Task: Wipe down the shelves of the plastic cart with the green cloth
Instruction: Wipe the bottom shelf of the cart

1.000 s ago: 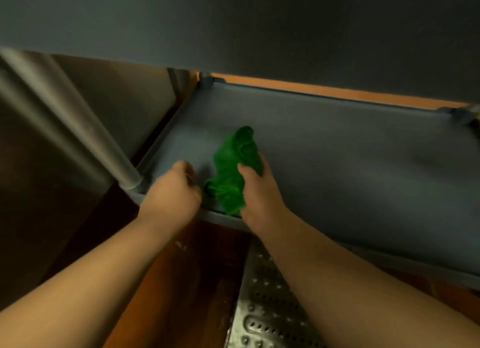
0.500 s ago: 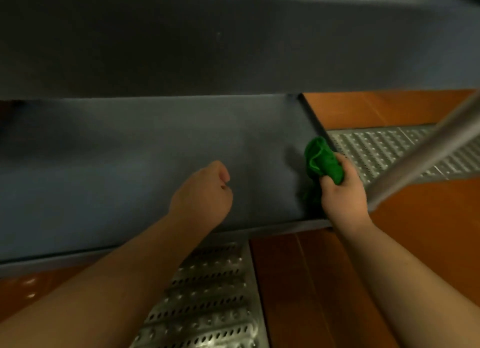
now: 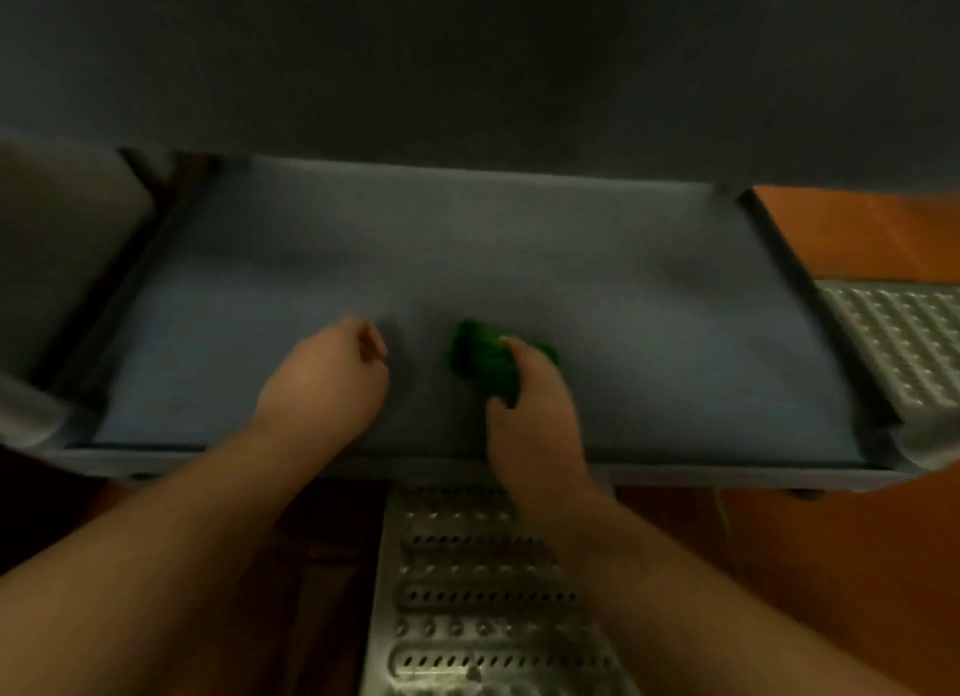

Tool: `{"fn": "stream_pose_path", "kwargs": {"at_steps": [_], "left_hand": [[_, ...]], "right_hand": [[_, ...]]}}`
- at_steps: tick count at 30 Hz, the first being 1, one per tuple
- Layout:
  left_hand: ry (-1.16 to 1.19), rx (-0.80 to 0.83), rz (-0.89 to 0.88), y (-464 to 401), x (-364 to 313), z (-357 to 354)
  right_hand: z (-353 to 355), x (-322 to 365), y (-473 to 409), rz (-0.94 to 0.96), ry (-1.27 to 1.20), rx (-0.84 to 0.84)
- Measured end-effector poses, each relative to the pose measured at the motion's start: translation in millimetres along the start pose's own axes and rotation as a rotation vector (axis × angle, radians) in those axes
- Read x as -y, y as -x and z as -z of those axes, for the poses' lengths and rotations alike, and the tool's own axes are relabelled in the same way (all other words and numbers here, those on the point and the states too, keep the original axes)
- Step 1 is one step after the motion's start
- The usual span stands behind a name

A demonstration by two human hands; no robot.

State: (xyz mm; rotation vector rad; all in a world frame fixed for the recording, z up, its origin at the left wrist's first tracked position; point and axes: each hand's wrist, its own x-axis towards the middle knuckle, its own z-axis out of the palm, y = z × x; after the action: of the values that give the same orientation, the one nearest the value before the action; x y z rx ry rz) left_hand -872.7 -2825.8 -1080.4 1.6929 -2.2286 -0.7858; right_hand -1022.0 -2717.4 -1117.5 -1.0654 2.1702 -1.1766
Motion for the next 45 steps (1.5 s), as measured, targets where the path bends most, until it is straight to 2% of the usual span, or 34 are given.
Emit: {"fn": "stream_pose_path", "kwargs": {"at_steps": [4,9,11,14,16,18,21,23,28,32,35,39,45], "left_hand": [[0.042,-0.102,0.121,8,49,36],[0.067,-0.315,0.264,24,105,70],[0.093,-0.365,0.286,32,118,77],[0.132,-0.487,0.278,41,118,79],[0.152,-0.555,0.211,43,102,73],[0.158,-0.542,0.134,40,80,59],[0.163,-0.411,0.077,30,44,25],[0.149,-0.282,0.083,24,18,0],[0.176,-0.122,-0.031,14,-36,-41],[0.186,-0.089,-0.088,10,-56,-55],[0.196,-0.068,-0.096,9,-61,-63],[0.196,-0.049,-0.115,4,-61,-65],[0.201,-0.037,-0.107,-6,-55,-67]], "right_hand": [[-121,50,16,0.187,0.034,0.226],[-200,103,32,0.287,-0.028,0.324],[-213,115,32,0.253,-0.075,0.451],[-209,131,22,0.125,-0.306,0.575],[-193,124,4,0.095,-0.395,0.514],[-162,109,-14,-0.036,-0.563,0.44],[-99,72,-40,-0.188,-0.716,0.278],[-50,40,-60,-0.202,-0.746,0.158],[76,-33,-89,-0.137,-0.601,-0.139],[153,-72,-97,-0.112,-0.208,-0.332],[189,-84,-106,-0.129,-0.034,-0.431],[200,-99,-119,-0.182,0.164,-0.437],[171,-96,-136,-0.156,0.252,-0.366]]}}
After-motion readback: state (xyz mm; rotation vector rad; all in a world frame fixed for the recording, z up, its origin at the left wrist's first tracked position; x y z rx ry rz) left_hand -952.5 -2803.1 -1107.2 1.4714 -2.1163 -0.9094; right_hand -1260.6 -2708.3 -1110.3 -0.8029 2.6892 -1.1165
